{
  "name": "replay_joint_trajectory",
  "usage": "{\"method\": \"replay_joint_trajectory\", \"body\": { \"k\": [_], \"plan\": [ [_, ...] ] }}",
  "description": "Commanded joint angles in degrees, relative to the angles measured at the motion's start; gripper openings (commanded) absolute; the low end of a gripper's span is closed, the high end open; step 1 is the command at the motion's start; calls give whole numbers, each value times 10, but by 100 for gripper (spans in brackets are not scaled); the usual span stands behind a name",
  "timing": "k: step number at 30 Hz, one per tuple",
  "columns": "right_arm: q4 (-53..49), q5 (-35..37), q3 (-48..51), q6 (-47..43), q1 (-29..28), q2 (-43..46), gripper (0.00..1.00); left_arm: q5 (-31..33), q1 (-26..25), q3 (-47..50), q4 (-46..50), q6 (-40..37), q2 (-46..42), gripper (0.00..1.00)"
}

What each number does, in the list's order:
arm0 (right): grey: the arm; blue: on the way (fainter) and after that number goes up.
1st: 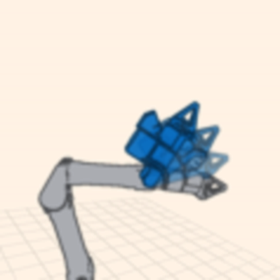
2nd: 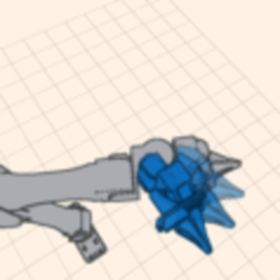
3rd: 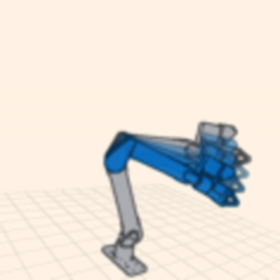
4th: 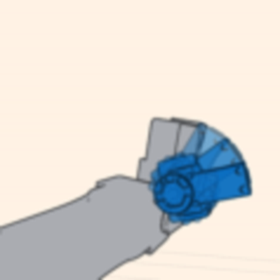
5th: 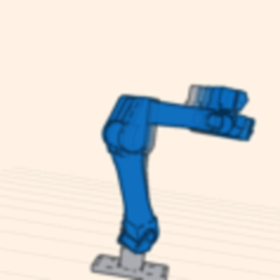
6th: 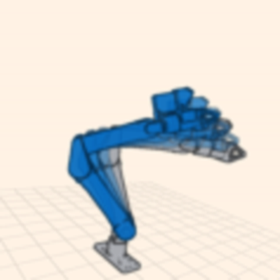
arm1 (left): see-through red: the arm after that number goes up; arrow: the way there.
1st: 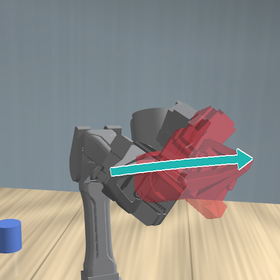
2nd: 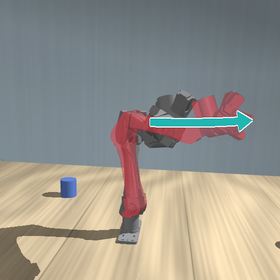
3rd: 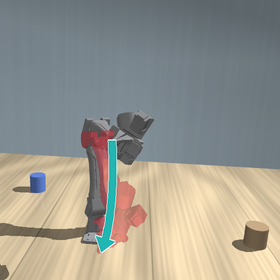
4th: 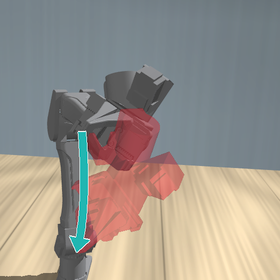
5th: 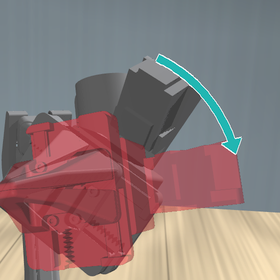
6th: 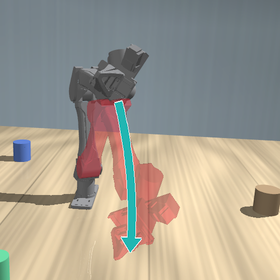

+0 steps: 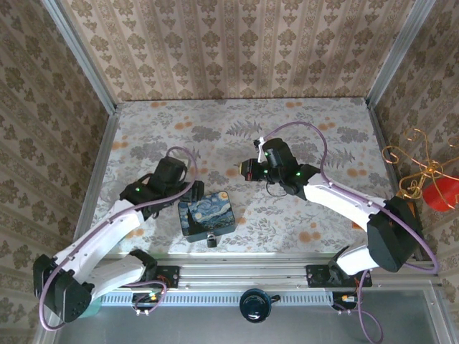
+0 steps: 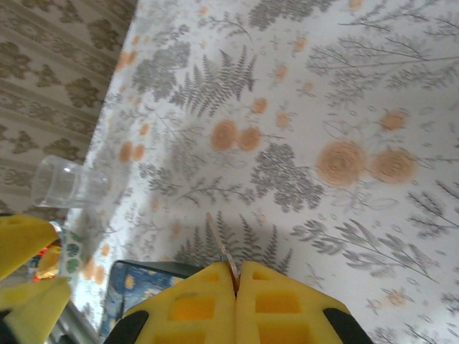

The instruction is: Unlock a padlock with a key

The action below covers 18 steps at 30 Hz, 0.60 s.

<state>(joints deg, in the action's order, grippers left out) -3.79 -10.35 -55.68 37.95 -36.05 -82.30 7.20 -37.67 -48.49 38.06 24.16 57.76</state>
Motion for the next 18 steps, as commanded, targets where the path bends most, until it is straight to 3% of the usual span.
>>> {"method": "replay_joint_trajectory", "body": {
  "k": [1, 6, 12, 18],
  "plan": [
    [-43, 36, -8, -27, -2, 22, 0, 74, -35, -21, 116, 31, -23, 86],
    [-42, 39, -5, -29, -1, 20, 0, 87, -107, -16, 184, 75, -28, 100],
    [-38, 40, -4, -30, 1, 18, 0, 98, -205, -25, 234, 125, 3, 100],
    [-34, 37, -7, -28, 2, 11, 0, 76, -256, -15, 244, 182, 31, 100]
  ]
}}
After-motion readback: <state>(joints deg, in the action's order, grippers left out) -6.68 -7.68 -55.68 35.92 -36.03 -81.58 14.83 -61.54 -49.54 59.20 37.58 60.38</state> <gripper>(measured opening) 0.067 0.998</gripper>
